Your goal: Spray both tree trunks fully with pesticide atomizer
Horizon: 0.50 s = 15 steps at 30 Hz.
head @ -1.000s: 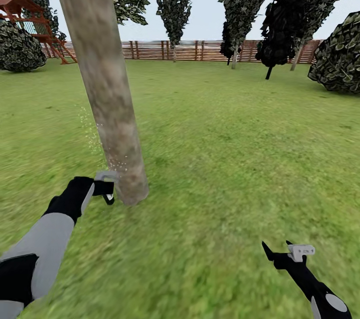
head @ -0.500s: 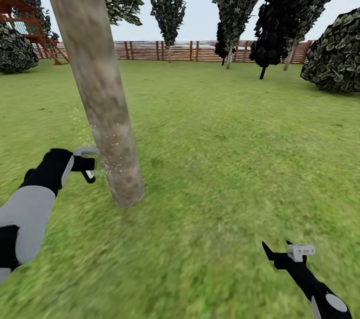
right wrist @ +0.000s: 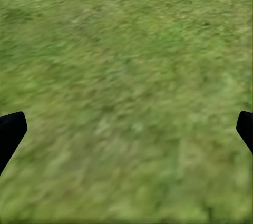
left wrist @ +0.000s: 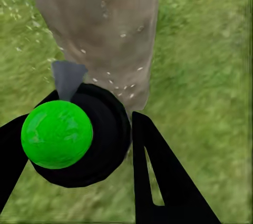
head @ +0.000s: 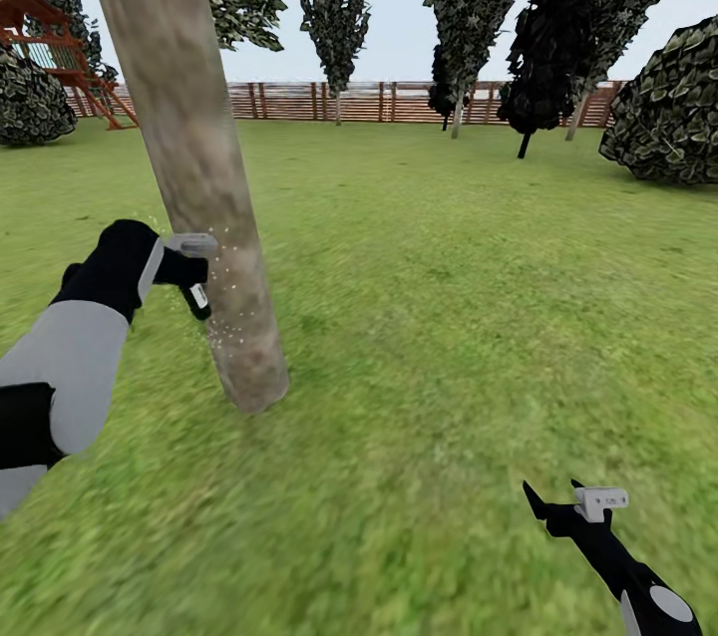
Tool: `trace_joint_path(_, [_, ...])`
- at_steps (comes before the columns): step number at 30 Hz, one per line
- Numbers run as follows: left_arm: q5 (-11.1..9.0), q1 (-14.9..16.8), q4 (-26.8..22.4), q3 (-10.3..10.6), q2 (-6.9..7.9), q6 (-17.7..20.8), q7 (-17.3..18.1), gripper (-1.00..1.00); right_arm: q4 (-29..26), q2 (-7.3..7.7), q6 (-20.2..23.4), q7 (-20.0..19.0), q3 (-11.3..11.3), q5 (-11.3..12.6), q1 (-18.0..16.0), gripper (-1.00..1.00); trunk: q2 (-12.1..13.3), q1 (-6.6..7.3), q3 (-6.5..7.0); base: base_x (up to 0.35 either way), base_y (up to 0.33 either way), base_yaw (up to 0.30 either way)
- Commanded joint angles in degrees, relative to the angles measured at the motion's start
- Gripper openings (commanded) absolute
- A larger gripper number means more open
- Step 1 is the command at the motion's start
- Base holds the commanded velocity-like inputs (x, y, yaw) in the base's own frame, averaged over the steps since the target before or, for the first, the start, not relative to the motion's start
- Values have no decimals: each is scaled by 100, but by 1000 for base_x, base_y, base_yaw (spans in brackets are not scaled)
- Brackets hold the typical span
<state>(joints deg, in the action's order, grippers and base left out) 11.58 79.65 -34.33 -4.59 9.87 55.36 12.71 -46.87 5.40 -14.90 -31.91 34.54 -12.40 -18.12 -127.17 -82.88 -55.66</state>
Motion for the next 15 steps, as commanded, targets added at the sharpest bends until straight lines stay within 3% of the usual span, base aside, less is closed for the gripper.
trace_joint_path(1, [60,37,-4,-19,-8,83,55,-100,2,-4,-39,-26,27,-61,-7,100,-1,0,-6,0,0,0])
trace_joint_path(5, [69,-30,38,0,10,101,61,-100,0,-4,-39,-26,27,-61,-7,100,-1,0,-6,0,0,0])
trace_joint_path(8, [65,-488,28,1,57,21,68,-100,2,-4,-39,-26,27,-61,-7,100,-1,0,-6,0,0,0])
trace_joint_path(10, [70,-804,51,0,76,-245,66,-100,2,-4,-39,-26,27,-61,-7,100,-1,0,-6,0,0,0])
trace_joint_path(15, [93,-757,8,-20,169,-274,63,-100,2,-4,-39,-26,27,-61,-7,100,-1,0,-6,0,0,0])
